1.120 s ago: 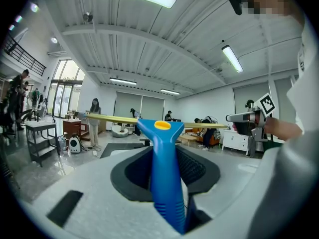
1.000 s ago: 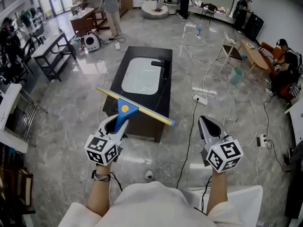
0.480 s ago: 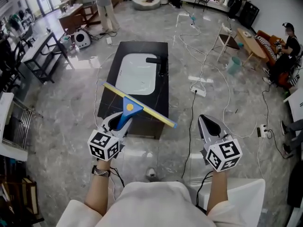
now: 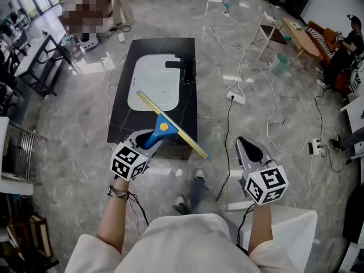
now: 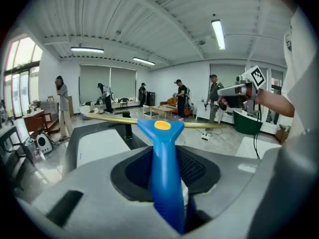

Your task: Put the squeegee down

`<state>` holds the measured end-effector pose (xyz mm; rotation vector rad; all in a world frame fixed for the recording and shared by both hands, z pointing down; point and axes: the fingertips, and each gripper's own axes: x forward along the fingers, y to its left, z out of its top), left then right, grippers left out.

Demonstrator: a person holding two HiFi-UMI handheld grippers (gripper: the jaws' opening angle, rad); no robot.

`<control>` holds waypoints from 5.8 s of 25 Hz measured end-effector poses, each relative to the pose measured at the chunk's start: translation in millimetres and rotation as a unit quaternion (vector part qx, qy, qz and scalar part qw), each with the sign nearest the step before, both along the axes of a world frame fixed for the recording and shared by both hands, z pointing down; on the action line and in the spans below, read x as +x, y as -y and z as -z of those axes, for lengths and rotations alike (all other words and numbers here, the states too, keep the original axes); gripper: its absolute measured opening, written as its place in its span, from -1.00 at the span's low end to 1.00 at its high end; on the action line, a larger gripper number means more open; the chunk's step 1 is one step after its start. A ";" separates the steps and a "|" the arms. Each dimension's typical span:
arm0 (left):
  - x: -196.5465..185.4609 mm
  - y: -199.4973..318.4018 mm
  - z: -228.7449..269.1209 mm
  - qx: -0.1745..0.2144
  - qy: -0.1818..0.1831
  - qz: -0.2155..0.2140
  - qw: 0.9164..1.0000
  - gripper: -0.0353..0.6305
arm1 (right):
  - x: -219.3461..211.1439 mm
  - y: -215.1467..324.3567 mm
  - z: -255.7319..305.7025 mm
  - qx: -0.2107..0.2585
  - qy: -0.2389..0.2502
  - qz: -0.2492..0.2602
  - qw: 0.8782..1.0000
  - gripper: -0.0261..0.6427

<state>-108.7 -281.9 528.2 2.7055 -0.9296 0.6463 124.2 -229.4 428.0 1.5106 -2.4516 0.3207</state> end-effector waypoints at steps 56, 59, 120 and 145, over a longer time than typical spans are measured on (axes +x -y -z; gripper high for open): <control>67.0 121.1 -220.2 -0.159 0.147 -0.090 0.972 -0.33 | 56.7 117.0 -118.2 -0.139 0.038 -0.019 0.989 -0.90; 66.0 121.6 -220.6 -0.156 0.150 -0.086 0.973 -0.22 | 56.8 114.3 -116.4 -0.138 0.039 -0.020 0.990 -0.90; -102.9 -52.7 152.3 0.170 -0.055 0.161 0.971 -0.79 | -121.1 1.5 102.1 0.102 -0.011 0.113 0.988 -0.90; -116.5 -69.0 186.1 0.205 -0.023 0.179 0.962 -0.88 | -135.0 -8.1 118.5 0.119 -0.056 0.121 0.984 -0.91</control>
